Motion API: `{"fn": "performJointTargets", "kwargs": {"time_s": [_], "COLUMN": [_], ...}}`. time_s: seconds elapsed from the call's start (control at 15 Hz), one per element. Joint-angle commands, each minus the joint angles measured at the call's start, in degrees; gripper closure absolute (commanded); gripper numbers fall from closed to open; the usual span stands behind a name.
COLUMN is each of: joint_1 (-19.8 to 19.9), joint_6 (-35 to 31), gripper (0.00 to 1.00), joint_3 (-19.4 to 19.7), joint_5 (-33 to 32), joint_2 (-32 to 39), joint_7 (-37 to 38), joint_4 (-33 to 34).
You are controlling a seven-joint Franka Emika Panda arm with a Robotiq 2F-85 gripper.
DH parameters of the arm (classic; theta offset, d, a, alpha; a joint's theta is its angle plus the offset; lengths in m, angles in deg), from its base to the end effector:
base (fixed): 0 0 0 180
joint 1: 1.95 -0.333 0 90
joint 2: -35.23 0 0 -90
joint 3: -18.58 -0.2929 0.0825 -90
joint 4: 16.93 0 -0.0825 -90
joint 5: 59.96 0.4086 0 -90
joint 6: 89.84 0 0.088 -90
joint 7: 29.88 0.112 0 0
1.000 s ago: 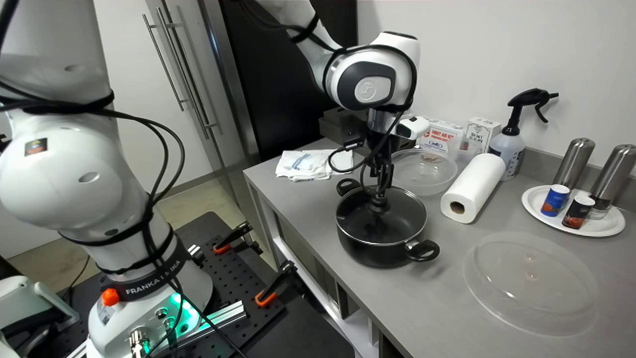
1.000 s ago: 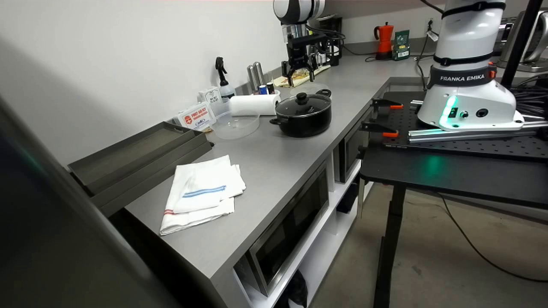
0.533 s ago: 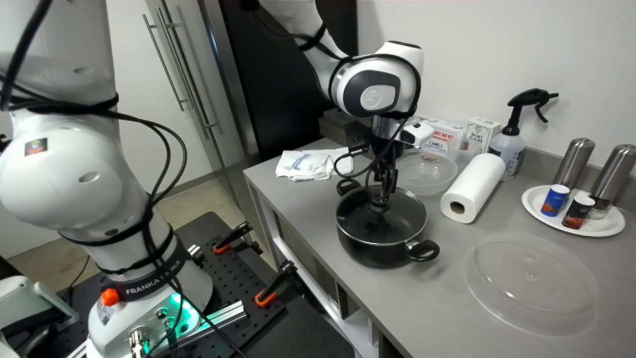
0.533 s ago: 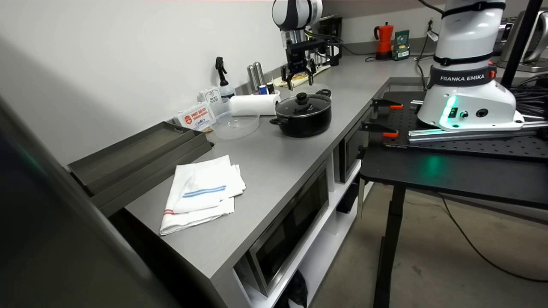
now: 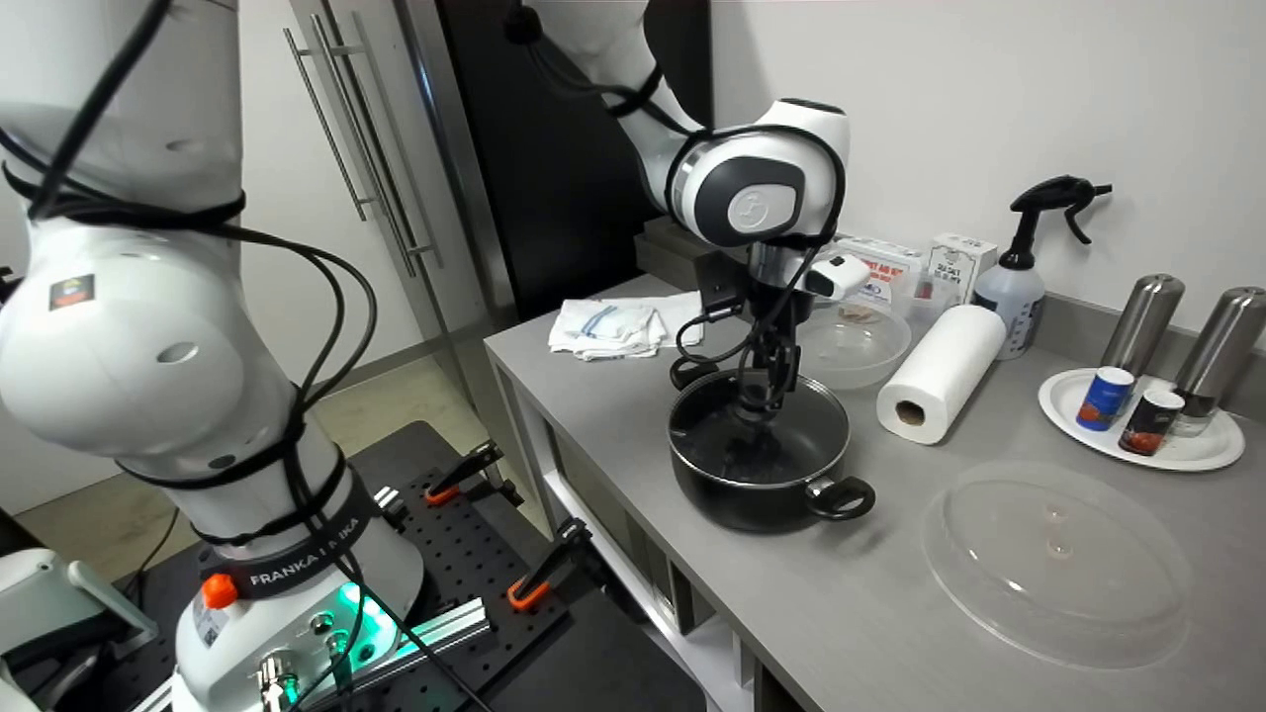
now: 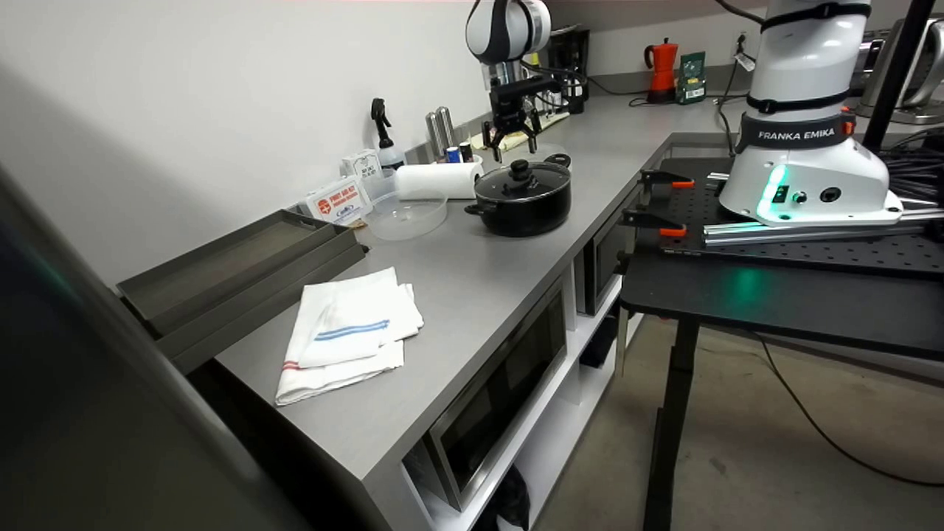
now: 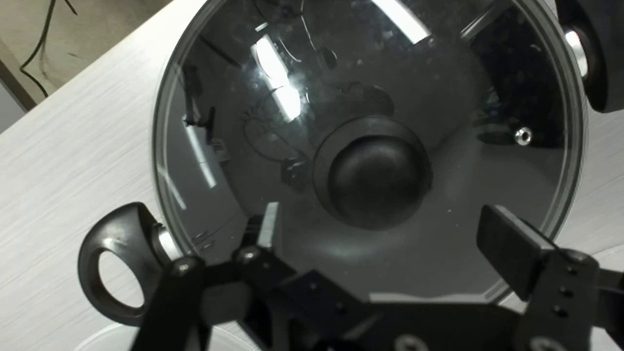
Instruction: Uncover the pot and put the lid on the table
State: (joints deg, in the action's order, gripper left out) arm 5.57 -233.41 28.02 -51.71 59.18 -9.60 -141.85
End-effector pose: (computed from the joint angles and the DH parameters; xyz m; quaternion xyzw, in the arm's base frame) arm 0.5288 -0.1670 0.1437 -0.9281 0.3698 0.0418 0.0054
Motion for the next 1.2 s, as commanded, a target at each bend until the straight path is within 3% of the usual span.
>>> {"fn": "performJointTargets", "kwargs": {"time_s": [0.0,1.13], "joint_1": [-0.3,-0.2], "joint_6": [-1.0,-0.9], "gripper": [0.00,0.00], "joint_3": [0.0,-0.5], "joint_5": [1.2,1.7], "joint_2": [2.1,2.8], "joint_7": [0.3,-0.2], "joint_4": [1.8,1.6]}}
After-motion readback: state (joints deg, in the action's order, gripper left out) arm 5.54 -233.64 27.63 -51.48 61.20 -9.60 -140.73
